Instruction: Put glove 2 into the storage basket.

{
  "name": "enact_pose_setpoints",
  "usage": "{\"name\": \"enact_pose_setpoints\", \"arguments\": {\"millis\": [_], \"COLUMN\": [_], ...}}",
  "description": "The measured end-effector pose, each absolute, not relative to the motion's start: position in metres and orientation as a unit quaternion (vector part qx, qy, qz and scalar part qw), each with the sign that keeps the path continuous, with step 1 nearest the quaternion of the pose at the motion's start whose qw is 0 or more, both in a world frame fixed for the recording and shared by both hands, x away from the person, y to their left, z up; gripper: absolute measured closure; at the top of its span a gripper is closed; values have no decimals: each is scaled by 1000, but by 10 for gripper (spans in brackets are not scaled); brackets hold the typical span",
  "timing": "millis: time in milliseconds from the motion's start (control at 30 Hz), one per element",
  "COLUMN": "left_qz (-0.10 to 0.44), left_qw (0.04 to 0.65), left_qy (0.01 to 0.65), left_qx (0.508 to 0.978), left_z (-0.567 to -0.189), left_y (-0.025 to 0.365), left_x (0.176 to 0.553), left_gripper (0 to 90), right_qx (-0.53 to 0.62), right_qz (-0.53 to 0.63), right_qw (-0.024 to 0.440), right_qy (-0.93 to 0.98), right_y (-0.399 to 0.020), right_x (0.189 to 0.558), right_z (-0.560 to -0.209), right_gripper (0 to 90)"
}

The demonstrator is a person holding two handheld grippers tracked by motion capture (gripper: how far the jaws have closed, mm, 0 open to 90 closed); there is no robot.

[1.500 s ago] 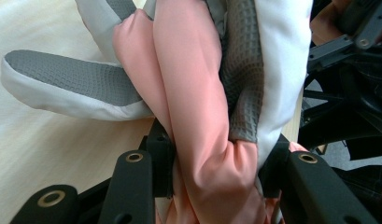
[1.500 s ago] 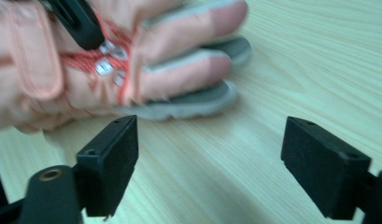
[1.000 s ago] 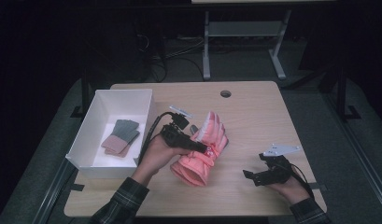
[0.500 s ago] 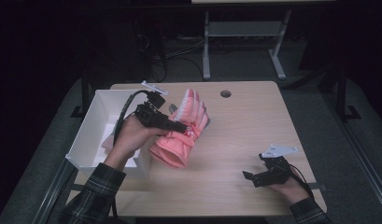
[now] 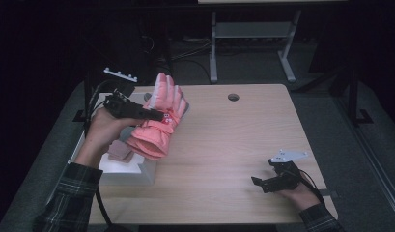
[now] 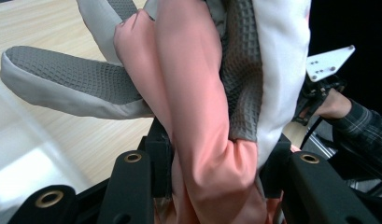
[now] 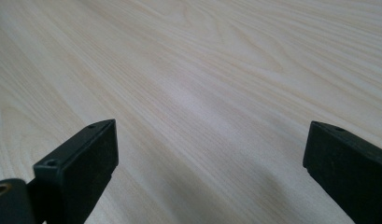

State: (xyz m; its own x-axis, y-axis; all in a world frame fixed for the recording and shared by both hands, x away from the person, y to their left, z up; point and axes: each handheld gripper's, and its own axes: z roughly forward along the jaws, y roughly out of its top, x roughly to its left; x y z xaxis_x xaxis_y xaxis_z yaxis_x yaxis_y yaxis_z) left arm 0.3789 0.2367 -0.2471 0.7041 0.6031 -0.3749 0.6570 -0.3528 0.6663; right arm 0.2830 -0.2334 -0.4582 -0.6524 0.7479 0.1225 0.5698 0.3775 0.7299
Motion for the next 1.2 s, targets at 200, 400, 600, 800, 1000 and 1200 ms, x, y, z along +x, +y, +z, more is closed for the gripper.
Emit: {"name": "enact_pose_setpoints", "arguments": {"millis": [200, 400, 600, 800, 1000, 1200], "left_qz": [-13, 6, 23, 35, 26, 12], "left_qw": [427, 424, 412, 383, 361, 350], "left_qy": [411, 439, 470, 496, 510, 509], "left_qx": [805, 792, 780, 779, 780, 786], "left_z": [-248, -255, -269, -291, -323, -354], "left_y": [268, 293, 311, 317, 320, 320], "left_x": [380, 384, 390, 398, 407, 415], "left_gripper": [576, 574, 573, 573, 571, 567], "right_qx": [400, 401, 399, 399, 398, 399], "right_qz": [388, 387, 387, 387, 388, 388], "right_qw": [117, 111, 113, 111, 111, 109], "right_qy": [822, 823, 823, 824, 824, 824], "right_y": [-234, -233, -235, -234, -235, -234], "right_x": [283, 283, 284, 284, 284, 283], "right_z": [-458, -458, -458, -459, -458, -458], "right_gripper": [31, 31, 31, 31, 31, 31]}}
